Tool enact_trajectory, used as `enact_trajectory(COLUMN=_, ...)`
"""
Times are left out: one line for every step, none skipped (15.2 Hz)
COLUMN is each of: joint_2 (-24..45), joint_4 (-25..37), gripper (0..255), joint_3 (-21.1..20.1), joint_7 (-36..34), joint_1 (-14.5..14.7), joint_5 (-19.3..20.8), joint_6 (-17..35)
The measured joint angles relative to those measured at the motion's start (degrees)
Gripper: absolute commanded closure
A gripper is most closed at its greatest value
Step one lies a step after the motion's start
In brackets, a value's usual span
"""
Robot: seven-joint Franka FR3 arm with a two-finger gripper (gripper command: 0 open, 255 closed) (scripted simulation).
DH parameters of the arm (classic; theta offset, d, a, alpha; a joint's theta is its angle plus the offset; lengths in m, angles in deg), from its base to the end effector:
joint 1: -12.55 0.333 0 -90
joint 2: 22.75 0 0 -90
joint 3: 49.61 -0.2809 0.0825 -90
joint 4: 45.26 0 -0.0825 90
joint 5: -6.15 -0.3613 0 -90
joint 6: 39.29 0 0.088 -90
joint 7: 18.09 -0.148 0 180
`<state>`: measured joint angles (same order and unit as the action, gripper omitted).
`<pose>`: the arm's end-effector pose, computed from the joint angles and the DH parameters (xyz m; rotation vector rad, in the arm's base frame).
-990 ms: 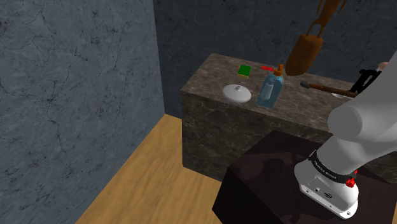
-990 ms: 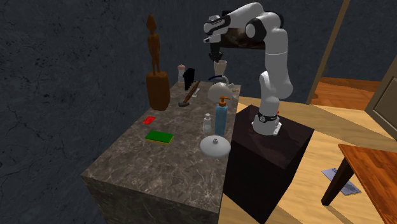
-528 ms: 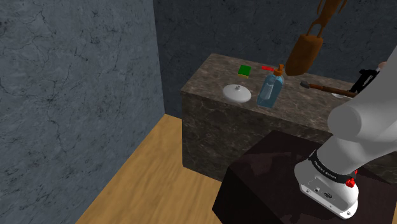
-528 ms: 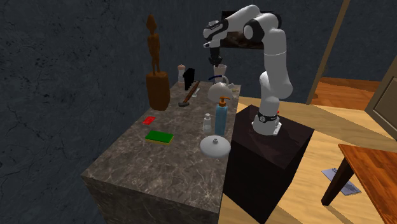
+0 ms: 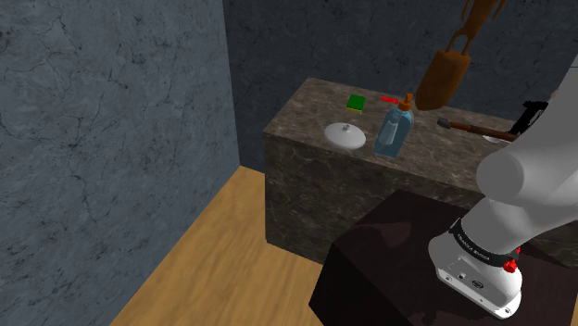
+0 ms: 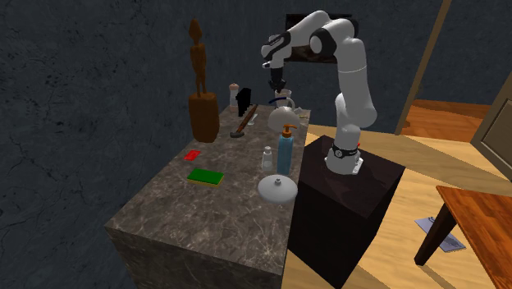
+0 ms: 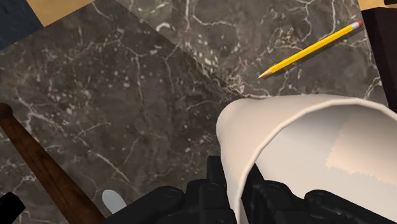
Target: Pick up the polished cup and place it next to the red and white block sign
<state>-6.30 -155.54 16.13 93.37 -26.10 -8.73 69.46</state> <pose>-0.0940 -0.5346 0.3460 -3.0093 -0.0296 -0.0293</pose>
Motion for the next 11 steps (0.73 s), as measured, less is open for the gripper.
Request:
enact_trajectory(joint_2=0.5, joint_4=-0.5, gripper=255, joint_3=-0.3, joint_7=0.4, joint_1=-0.3, joint_5=-0.5, joint_6=0.9)
enact_trajectory(joint_2=1.0, joint_4=-0.7, gripper=255, joint_3=-0.6, joint_7=0.7, joint_1=-0.7, joint_5=-1.0, joint_6=1.3)
enact_trajectory(joint_2=1.0, joint_4=-1.6, gripper=255, joint_3=-0.7, joint_7=0.9, joint_1=-0.6, joint_5=-1.2, joint_6=2.5)
enact_trajectory(joint_2=1.5, joint_4=-1.7, gripper=255, joint_3=-1.1, joint_7=1.2, joint_1=-1.0, joint_5=-1.7, joint_6=2.9)
enact_trajectory(joint_2=1.9, joint_4=-1.9, gripper=255, joint_3=-1.3, joint_7=1.4, joint_1=-1.3, joint_5=-2.0, joint_6=3.3)
enact_trajectory(joint_2=2.1, joint_4=-1.9, gripper=255, joint_3=-1.4, joint_7=1.5, joint_1=-1.4, joint_5=-2.2, joint_6=3.3)
enact_trajectory(joint_2=1.9, joint_4=-2.0, gripper=255, joint_3=-1.3, joint_7=1.4, joint_1=-1.3, joint_5=-2.1, joint_6=3.4)
enact_trajectory(joint_2=1.8, joint_4=-2.1, gripper=255, joint_3=-1.3, joint_7=1.4, joint_1=-1.2, joint_5=-2.1, joint_6=3.6)
enact_trajectory(joint_2=1.9, joint_4=-2.1, gripper=255, joint_3=-1.3, joint_7=1.5, joint_1=-1.3, joint_5=-2.1, joint_6=3.6)
enact_trajectory(joint_2=1.8, joint_4=-2.2, gripper=255, joint_3=-1.3, joint_7=1.5, joint_1=-1.3, joint_5=-2.1, joint_6=3.6)
enact_trajectory(joint_2=2.0, joint_4=-2.1, gripper=255, joint_3=-1.4, joint_7=1.6, joint_1=-1.4, joint_5=-2.2, joint_6=3.5)
